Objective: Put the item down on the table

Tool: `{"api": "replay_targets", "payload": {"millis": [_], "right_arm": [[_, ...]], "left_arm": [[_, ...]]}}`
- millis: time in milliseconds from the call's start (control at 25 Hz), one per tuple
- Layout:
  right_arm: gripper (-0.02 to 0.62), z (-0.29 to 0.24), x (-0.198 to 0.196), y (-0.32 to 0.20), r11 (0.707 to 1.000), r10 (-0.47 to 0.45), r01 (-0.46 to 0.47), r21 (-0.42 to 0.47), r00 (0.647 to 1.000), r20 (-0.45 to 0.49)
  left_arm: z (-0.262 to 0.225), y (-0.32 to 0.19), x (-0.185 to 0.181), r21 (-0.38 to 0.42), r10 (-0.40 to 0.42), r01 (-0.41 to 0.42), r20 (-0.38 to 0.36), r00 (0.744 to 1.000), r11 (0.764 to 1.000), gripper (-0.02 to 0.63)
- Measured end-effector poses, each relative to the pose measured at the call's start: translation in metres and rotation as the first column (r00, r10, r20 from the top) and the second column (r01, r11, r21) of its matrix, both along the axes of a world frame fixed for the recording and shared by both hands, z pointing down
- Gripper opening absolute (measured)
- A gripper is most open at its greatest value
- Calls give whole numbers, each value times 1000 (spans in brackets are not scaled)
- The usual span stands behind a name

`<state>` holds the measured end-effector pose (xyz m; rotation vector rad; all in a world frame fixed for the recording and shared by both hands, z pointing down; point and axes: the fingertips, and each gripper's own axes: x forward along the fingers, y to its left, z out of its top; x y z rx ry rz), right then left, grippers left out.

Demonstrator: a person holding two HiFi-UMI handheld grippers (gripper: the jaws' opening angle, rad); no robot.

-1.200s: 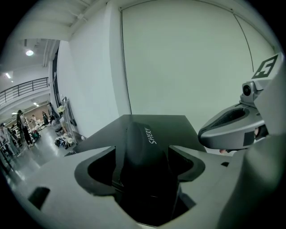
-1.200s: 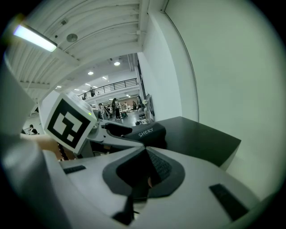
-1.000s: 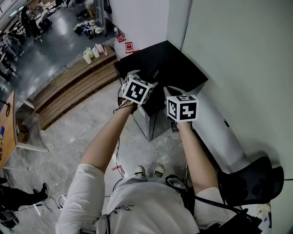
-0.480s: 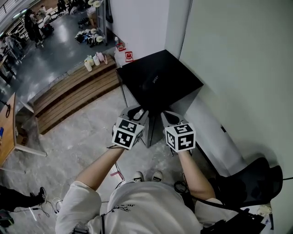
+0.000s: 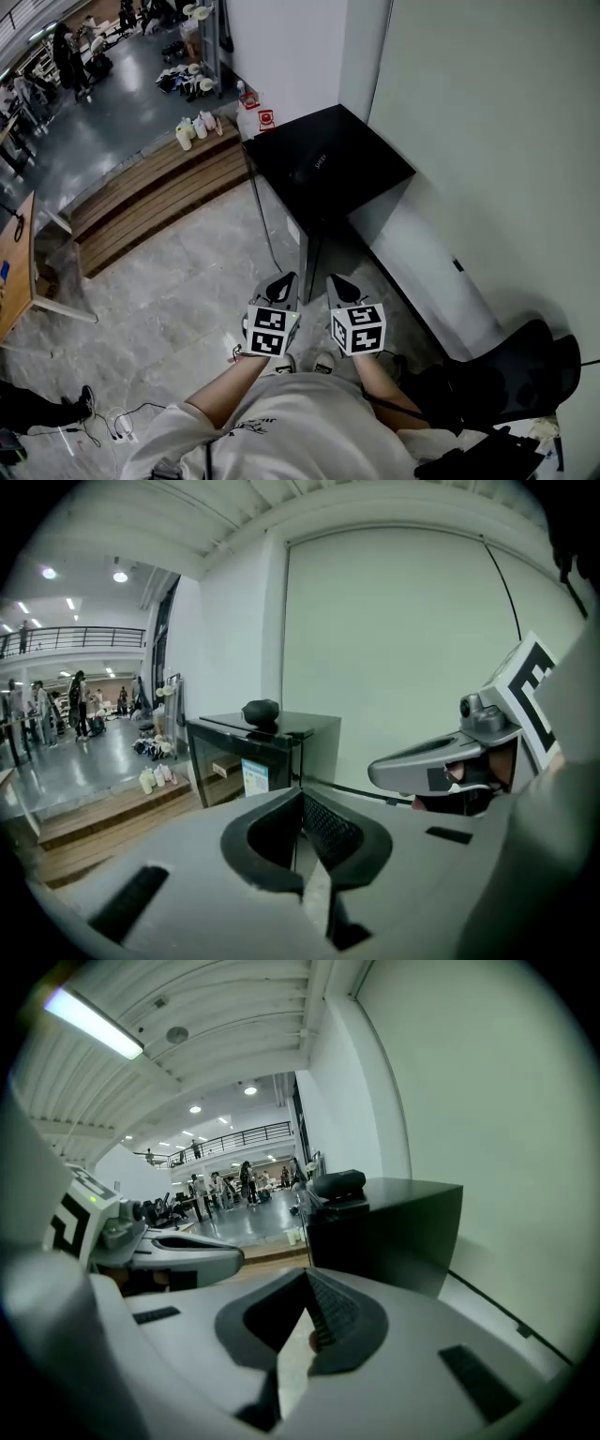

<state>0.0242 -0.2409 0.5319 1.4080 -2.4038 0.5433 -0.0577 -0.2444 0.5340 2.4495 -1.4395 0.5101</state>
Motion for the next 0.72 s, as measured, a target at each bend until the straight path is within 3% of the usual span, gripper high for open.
{"api": "replay_targets", "payload": {"millis": [160, 720], "right_arm": [[3, 17, -3, 21, 999, 25, -23, -39, 999, 43], [3, 26, -11, 37, 999, 8, -8, -43, 1000, 0]], "left_arm": [[18, 22, -5, -58, -73, 69, -57, 996, 996, 8], [22, 34, -3, -67, -56, 49, -92, 994, 997, 8]]}}
